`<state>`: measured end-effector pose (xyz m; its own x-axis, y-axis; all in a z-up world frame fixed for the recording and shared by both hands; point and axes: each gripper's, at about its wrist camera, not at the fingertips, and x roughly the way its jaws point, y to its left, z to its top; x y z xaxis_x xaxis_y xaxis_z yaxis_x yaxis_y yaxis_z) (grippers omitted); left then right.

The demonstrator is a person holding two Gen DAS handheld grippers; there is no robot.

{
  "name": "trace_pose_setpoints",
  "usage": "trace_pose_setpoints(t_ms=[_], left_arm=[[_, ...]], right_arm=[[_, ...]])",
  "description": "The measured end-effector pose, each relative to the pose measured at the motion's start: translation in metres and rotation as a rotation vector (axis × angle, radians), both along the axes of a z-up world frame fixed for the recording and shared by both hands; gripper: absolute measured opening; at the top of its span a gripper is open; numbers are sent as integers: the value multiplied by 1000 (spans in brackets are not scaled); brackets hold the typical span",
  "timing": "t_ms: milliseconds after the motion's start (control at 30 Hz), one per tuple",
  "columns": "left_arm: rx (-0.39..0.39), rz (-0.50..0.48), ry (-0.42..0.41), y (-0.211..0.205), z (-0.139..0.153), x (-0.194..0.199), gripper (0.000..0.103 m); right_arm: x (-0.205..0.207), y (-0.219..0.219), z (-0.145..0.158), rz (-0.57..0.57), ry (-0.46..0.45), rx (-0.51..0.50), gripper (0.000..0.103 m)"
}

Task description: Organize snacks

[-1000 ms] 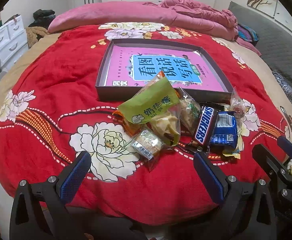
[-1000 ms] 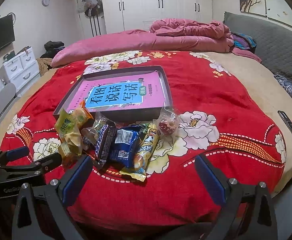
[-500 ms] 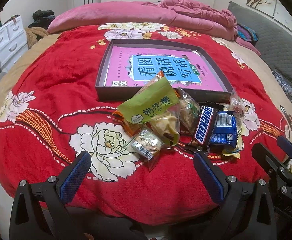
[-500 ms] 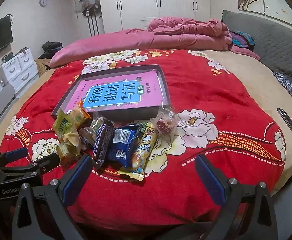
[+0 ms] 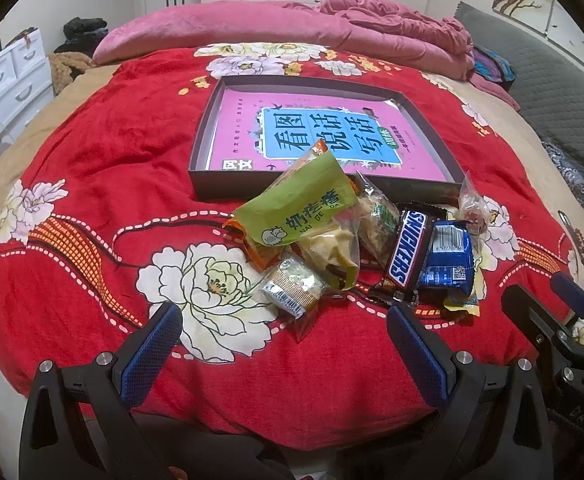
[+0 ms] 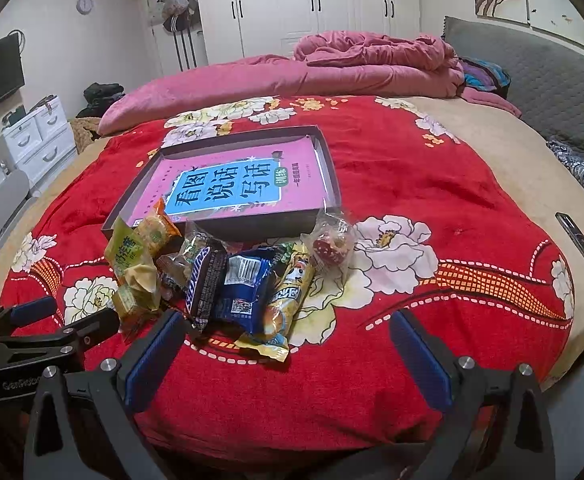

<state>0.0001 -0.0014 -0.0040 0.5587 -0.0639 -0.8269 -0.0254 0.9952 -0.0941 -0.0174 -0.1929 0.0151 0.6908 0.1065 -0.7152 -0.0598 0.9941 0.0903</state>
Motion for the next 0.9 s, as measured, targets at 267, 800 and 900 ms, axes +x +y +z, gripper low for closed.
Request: trace_pose_setpoints(t_ms=[267,800,900], left_arm=[[-11,7,10,3,-1,1,102],[-89,42,84,25,-16,9,102],[-96,10,110,19,-21,13,102]], right_arm=[[1,-3,1,0,-7,18,103],[8,-10,-1,-14,14,72,103],[11,-13,-3,-23,22,74,103]])
